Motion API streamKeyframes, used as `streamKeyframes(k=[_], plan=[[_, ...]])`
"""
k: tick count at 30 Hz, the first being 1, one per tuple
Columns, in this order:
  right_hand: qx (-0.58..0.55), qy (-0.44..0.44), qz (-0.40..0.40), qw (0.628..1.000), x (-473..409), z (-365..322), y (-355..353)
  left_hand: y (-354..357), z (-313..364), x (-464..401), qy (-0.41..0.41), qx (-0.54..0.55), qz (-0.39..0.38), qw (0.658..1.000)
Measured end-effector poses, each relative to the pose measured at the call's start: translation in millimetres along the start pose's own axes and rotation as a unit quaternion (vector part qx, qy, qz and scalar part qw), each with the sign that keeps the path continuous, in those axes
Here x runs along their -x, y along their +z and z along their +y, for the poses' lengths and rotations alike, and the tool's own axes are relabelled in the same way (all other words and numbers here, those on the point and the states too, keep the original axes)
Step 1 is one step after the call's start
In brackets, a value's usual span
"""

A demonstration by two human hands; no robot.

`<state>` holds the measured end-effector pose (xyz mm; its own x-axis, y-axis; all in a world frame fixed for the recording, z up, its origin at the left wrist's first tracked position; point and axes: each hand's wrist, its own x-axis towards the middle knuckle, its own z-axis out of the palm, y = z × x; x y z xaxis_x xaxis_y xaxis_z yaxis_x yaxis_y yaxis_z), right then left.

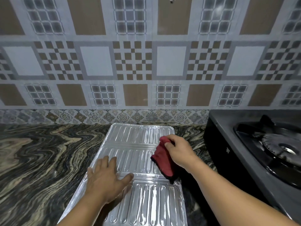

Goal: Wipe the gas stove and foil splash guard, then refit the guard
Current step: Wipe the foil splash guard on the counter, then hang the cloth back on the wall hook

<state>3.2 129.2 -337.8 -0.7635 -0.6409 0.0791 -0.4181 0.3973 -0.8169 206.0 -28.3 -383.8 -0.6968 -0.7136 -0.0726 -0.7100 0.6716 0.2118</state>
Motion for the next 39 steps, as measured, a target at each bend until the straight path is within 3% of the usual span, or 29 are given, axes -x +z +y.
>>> streamKeyframes(k=[4,7,10,14,19,23,27,31,34,39], plan=[[-0.148,0.049,-0.052,0.986,22,-31,-17,-39,40,11,0.094,0.15,0.029,0.984],[-0.244,0.068,-0.094,0.963,45,-64,-36,-83,76,27,0.159,0.311,0.006,0.937],[-0.271,0.048,-0.103,0.956,67,-93,-59,-121,101,50,0.21,0.424,-0.052,0.879],[-0.265,0.03,-0.072,0.961,88,-125,-94,-163,114,66,0.206,0.408,-0.038,0.889],[-0.242,0.018,-0.029,0.97,102,-150,-146,-207,137,87,0.207,0.393,-0.125,0.887],[-0.155,-0.033,0.005,0.987,93,-157,-192,-236,174,81,0.221,0.393,-0.105,0.886],[-0.046,-0.096,-0.044,0.993,69,-162,-232,-269,218,56,0.246,0.349,-0.058,0.902],[0.01,-0.151,-0.006,0.989,17,-171,-270,-309,254,23,0.273,0.272,0.026,0.922],[0.011,-0.18,-0.009,0.984,-24,-182,-294,-331,270,-1,0.267,0.253,0.076,0.927],[0.007,-0.237,-0.014,0.971,-90,-204,-309,-357,281,-44,0.25,0.191,0.237,0.919]])
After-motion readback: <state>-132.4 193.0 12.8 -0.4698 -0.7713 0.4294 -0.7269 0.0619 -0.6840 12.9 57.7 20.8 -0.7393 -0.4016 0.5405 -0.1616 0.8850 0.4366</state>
